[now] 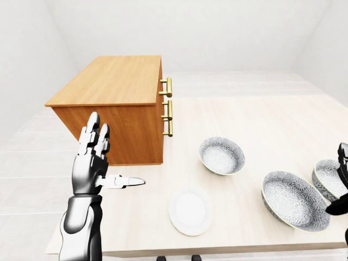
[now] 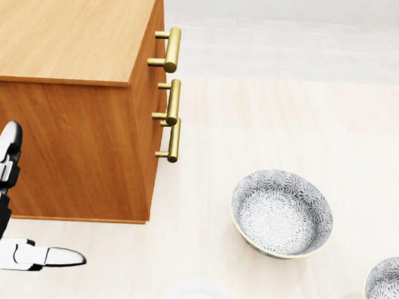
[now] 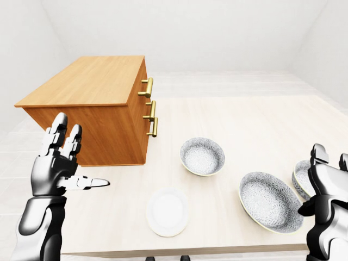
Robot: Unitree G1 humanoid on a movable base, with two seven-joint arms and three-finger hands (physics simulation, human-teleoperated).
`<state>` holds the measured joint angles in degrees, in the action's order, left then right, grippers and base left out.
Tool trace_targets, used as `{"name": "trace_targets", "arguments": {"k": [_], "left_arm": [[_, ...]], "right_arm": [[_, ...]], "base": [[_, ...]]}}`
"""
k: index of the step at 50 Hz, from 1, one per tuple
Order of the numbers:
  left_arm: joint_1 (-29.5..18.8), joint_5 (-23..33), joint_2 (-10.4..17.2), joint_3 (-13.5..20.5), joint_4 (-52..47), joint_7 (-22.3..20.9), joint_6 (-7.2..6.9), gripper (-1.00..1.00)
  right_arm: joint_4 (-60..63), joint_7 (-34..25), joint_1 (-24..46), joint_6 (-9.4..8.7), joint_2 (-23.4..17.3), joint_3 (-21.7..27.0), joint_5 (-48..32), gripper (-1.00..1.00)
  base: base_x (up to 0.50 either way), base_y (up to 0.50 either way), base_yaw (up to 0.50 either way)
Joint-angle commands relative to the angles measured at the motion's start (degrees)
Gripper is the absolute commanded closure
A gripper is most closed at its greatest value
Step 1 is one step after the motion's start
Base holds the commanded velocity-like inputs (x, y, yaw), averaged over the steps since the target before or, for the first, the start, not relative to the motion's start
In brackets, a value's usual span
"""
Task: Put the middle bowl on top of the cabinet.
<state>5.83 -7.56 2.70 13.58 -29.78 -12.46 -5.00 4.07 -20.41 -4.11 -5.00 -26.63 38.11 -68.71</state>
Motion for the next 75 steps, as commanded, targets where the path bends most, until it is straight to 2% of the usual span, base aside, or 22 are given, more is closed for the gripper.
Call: {"name": "trace_targets", "arguments": {"k": [1,13,23,28,34,38,41,52,61,75], "left_arm": [[0.25,0.30,-0.20,-0.25,-0.95,0.27,0.00,-1.00],[-0.29,0.37,-0.04,0.14,0.71,0.25,0.00,-1.00],[-0.95,0.07,0.31,0.34,2.05,0.42,0.00,-1.00],[-1.55,0.01,0.46,0.33,3.58,0.52,0.00,-1.00],[-1.18,-0.23,0.57,0.36,2.95,0.62,0.00,-1.00],[-1.05,-0.27,0.58,0.56,3.31,0.54,0.00,-1.00],[-1.73,-0.54,0.83,0.99,3.92,0.74,0.00,-1.00],[-1.94,0.60,0.59,0.02,4.62,1.58,0.00,-1.00],[-0.94,0.40,0.57,0.10,2.76,1.44,0.00,-1.00],[-1.01,0.12,0.57,0.50,2.55,1.25,0.00,-1.00]], "right_arm": [[-0.13,1.08,-1.97,0.00,0.01,1.74,-0.27,-1.00],[2.55,-1.37,-2.01,0.00,1.16,2.53,-1.30,-1.00],[-1.08,-0.77,-0.80,0.00,0.36,2.07,-1.81,-1.00],[-7.42,2.15,1.51,0.00,-1.92,1.18,-1.86,-1.00],[-13.07,1.81,2.54,0.00,-4.49,0.62,0.12,-1.00],[-20.47,5.94,4.52,0.00,-7.38,-0.53,1.14,-1.00],[-22.02,5.81,4.60,0.00,-8.66,-1.31,2.76,-1.00],[-21.07,4.34,2.52,0.00,-9.75,-1.21,5.77,-1.00],[-26.17,7.34,3.70,0.00,-10.69,-2.79,6.28,-1.00],[-29.82,8.34,4.25,0.00,-12.86,-3.54,8.38,-1.00]], "base": [[0.00,0.00,0.00],[0.00,0.00,0.00],[0.00,0.00,0.00],[0.00,0.00,0.00],[0.00,0.00,0.00],[0.00,0.00,0.00],[0.00,0.00,0.00],[0.00,0.00,0.00],[0.00,0.00,0.00],[0.00,0.00,0.00]]}}
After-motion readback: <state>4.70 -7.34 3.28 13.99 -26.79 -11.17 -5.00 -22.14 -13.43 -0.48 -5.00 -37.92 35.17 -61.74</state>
